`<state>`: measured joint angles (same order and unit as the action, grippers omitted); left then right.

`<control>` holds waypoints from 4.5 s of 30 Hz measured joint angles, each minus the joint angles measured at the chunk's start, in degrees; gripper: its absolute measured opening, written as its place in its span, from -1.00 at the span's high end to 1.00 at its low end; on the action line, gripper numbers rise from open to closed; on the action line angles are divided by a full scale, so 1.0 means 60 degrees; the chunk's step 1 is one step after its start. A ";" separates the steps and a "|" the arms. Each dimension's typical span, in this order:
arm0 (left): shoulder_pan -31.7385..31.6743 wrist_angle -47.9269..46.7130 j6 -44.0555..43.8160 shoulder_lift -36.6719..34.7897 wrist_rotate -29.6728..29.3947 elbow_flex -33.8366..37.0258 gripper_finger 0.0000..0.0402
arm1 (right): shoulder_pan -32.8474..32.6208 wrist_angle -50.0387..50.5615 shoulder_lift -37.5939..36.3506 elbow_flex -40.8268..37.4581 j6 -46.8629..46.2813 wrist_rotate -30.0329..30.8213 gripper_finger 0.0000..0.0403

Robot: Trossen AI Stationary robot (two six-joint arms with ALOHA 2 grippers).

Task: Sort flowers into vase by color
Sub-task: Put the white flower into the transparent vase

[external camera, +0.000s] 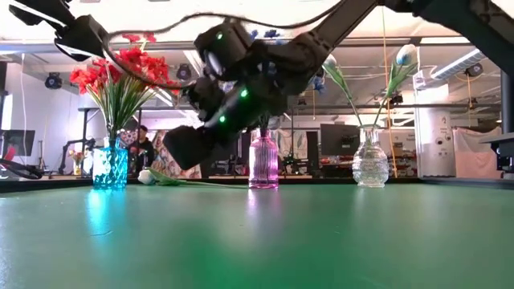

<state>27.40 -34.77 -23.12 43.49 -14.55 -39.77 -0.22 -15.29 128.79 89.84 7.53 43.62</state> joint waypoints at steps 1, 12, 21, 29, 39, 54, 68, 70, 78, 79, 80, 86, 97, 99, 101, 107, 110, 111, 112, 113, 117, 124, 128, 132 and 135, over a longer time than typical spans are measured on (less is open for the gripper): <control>0.0000 -0.0021 0.0013 -0.0066 -0.0005 0.0000 -0.36 | 0.0044 -0.0016 0.0154 0.0138 0.0007 -0.0002 0.13; 0.0000 -0.0017 0.0184 -0.0523 -0.0266 0.0004 -0.36 | 0.0746 0.0234 0.1527 0.1958 0.0837 0.1165 0.26; 0.0000 -0.0014 0.0343 -0.0678 -0.0447 0.0007 -0.36 | 0.1400 0.1657 0.1549 0.2321 -0.0493 -0.0103 0.25; 0.0000 -0.0021 0.0377 -0.0697 -0.0758 0.0007 -0.36 | 0.1609 0.1723 0.1556 0.2321 -0.0759 -0.0554 0.06; 0.0000 -0.0022 0.0487 -0.0689 -0.0979 0.0007 -0.36 | 0.1667 0.0601 0.1944 0.2321 -0.0942 -0.1826 0.01; 0.0000 -0.0036 0.0562 -0.0675 -0.1441 0.0007 -0.36 | 0.1955 0.0426 0.2488 0.3386 -0.0627 -0.1778 0.01; -0.0007 -0.0076 0.0550 -0.0245 -0.1826 0.0007 -0.36 | 0.0829 0.2085 0.2224 0.3712 0.0203 -0.1785 0.01; -0.0010 -0.0104 0.0553 -0.0130 -0.2007 0.0007 -0.36 | 0.0503 0.2457 0.1871 0.3409 0.0348 -0.1507 0.01; -0.0022 -0.0096 0.0592 0.0255 -0.2614 0.0011 -0.36 | -0.0634 0.2853 -0.0160 0.0724 0.0381 -0.0199 0.01; -0.0028 -0.0050 0.0592 0.0344 -0.2948 0.0011 -0.36 | -0.0739 0.2892 -0.0566 0.0294 0.0253 -0.0199 0.01; -0.0033 -0.0020 0.0597 0.0459 -0.3261 0.0011 -0.36 | -0.0836 0.2908 -0.0983 -0.0178 0.0049 -0.0198 0.01; -0.0373 0.1199 0.1422 0.1649 -0.4011 0.0011 -0.36 | -0.1253 0.2922 -0.3786 -0.2788 -0.0932 -0.0161 0.01; -0.2626 0.4524 0.3518 0.5418 -0.4670 0.0029 -0.36 | -0.1971 0.2472 -0.7417 -0.5143 -0.1261 -0.0103 0.01; -0.3198 0.4781 0.3701 0.6123 -0.4665 0.0067 -0.36 | -0.2086 0.2433 -0.7817 -0.5345 -0.1244 -0.0015 0.01; -0.3747 0.5200 0.4156 0.6766 -0.4664 0.0153 -0.36 | -0.2164 0.2437 -0.8124 -0.5482 -0.1132 -0.0008 0.01; -0.5295 0.6963 0.6384 0.8155 -0.3709 0.0229 -0.36 | -0.2344 0.2472 -0.8443 -0.5565 -0.0903 0.0010 0.01; -0.5943 0.7509 0.7721 0.8513 -0.2832 0.0229 -0.36 | -0.2362 0.2535 -0.8446 -0.5575 -0.0888 0.0004 0.01; -0.6112 0.7593 0.8090 0.8590 -0.2568 0.0233 -0.36 | -0.2365 0.2532 -0.8447 -0.5587 -0.0889 0.0007 0.01; -0.6281 0.7662 0.8463 0.8648 -0.2366 0.0229 -0.36 | -0.2365 0.2535 -0.8447 -0.5605 -0.0893 0.0015 0.01; -0.6426 0.7637 0.8746 0.8685 -0.2296 0.0229 -0.36 | -0.2365 0.2561 -0.8447 -0.5619 -0.0893 0.0015 0.01; -0.6898 0.7648 0.9613 0.8697 -0.2229 0.0229 -0.36 | -0.2362 0.2575 -0.8447 -0.5634 -0.0893 0.0015 0.01; -0.7630 0.7647 1.1218 0.8695 -0.2205 0.0219 -0.36 | -0.2362 0.2574 -0.8447 -0.5645 -0.0687 0.0015 0.01; -0.8056 0.7651 1.2014 0.8698 -0.1962 0.0219 -0.36 | -0.2362 0.2575 -0.8447 -0.5645 -0.0751 0.0015 0.01; -0.8399 0.7861 1.2182 0.8702 -0.1687 0.0219 -0.36 | -0.2358 0.2572 -0.8447 -0.5645 -0.0754 0.0014 0.01; -0.8551 0.8147 1.2404 0.8706 -0.1687 0.0219 -0.36 | -0.2358 0.2574 -0.8447 -0.5645 -0.0754 0.0011 0.01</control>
<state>-23.91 14.12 51.30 95.72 -24.67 -38.46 -14.37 0.15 78.11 55.96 3.01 43.68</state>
